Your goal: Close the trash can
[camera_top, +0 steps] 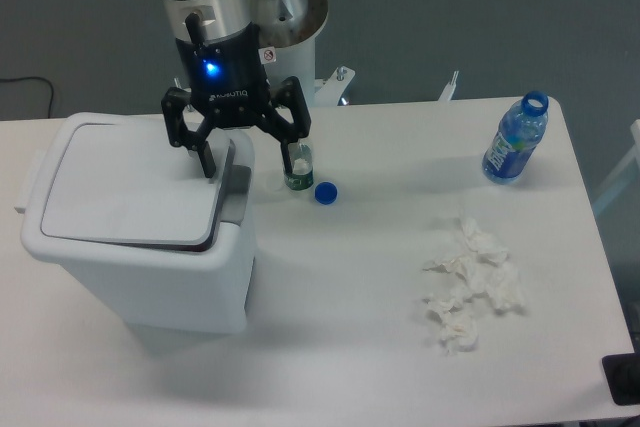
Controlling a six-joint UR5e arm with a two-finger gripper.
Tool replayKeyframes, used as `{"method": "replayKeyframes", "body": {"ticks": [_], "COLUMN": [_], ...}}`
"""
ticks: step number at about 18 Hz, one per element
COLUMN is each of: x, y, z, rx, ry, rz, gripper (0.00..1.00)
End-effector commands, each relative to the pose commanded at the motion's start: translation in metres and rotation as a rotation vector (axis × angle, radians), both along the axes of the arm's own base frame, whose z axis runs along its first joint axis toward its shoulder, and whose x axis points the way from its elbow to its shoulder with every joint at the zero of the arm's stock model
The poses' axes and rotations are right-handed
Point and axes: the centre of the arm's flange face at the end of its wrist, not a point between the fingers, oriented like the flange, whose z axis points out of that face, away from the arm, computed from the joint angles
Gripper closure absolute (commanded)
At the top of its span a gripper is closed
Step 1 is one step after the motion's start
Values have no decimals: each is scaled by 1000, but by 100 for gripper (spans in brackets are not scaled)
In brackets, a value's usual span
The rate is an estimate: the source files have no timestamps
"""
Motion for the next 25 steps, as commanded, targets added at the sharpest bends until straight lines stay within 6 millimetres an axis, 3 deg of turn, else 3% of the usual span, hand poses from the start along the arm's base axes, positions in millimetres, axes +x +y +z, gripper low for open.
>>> {"method": "replayKeyframes", "body": {"ticks": [25], "x": [-3], "y": [6], "z": [-16], "rx": [-24], "ry": [-17], "rz": [-6], "gripper": [0]}}
